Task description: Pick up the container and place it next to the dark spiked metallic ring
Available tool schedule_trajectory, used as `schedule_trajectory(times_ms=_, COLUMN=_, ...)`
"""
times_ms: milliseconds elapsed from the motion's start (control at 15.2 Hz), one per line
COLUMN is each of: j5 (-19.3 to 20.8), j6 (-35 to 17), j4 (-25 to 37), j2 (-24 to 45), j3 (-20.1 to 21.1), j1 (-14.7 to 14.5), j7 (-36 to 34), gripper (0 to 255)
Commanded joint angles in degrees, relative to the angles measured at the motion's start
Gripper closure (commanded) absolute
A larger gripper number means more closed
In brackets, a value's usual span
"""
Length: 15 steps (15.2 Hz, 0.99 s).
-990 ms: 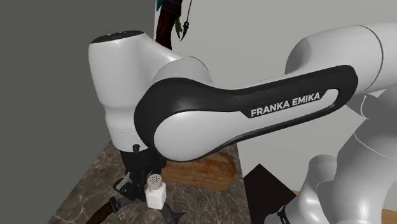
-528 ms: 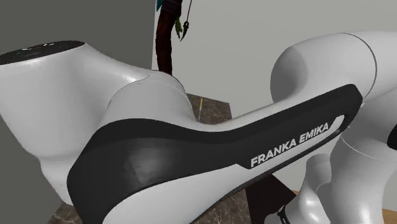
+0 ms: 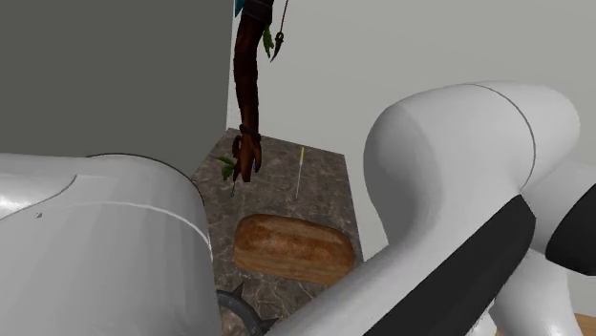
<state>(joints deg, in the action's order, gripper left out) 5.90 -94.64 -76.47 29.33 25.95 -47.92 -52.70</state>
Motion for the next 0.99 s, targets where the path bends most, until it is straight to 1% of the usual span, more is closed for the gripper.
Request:
schedule_trajectory(times_ms=0, j5=1.35, j6=1.82, j4=6.2, j2=4.36, j3=-0.01, j1=-3.01, j7=-2.22, gripper=255)
schedule_trajectory(times_ms=66, j5=2.38, j6=3.78, j4=11.88, j2=8.01, j3=-0.13, j1=-5.61, j7=-3.72, gripper=255)
schedule_trajectory(times_ms=924, j5=2.78, j6=-5.67, j4=3.11, j2=8.91, j3=-0.64, j1=-4.61, j7=-3.57, gripper=255)
